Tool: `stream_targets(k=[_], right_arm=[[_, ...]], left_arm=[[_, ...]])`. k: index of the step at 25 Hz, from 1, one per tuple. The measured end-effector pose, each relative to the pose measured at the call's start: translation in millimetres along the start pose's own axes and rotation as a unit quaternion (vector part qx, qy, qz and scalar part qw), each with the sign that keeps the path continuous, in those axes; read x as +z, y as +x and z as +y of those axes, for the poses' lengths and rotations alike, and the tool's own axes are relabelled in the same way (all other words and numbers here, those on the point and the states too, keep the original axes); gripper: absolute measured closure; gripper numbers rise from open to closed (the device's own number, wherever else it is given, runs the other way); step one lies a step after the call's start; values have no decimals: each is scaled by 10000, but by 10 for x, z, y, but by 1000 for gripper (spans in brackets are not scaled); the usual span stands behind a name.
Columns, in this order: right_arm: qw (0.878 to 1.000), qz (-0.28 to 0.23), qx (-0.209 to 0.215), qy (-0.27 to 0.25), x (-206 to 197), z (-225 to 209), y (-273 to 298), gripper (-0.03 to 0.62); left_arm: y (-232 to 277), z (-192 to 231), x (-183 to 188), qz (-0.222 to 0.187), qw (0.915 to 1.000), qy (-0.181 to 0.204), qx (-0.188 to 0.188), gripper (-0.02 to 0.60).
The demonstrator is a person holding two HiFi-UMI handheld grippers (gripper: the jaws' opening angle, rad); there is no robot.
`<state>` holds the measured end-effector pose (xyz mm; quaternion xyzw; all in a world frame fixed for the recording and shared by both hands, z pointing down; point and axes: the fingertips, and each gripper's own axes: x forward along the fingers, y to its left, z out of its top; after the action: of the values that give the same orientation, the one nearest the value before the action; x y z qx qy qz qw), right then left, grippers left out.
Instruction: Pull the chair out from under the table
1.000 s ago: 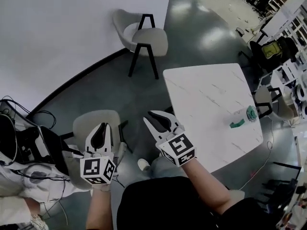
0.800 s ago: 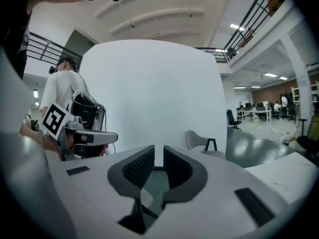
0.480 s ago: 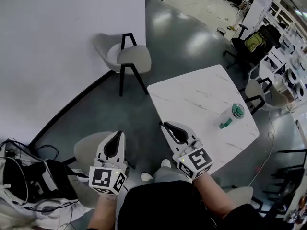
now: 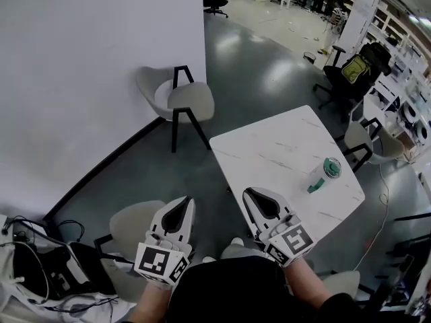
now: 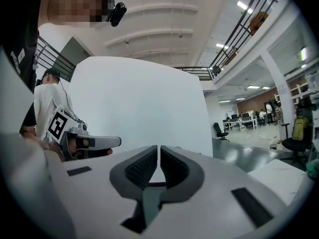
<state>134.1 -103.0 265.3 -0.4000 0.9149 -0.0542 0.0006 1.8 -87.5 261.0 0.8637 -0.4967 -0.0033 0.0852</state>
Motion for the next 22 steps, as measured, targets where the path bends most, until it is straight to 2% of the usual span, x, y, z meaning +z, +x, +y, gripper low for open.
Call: stream_targets(k=[9, 22], right_arm=[[9998, -197, 0, -70, 157, 88, -50, 565], [9992, -270, 22, -295, 234, 221, -53, 574]], left_arm=[[13, -166, 22, -30, 9995, 55, -304, 575], [-77, -67, 128, -219, 9994, -74, -251, 575]])
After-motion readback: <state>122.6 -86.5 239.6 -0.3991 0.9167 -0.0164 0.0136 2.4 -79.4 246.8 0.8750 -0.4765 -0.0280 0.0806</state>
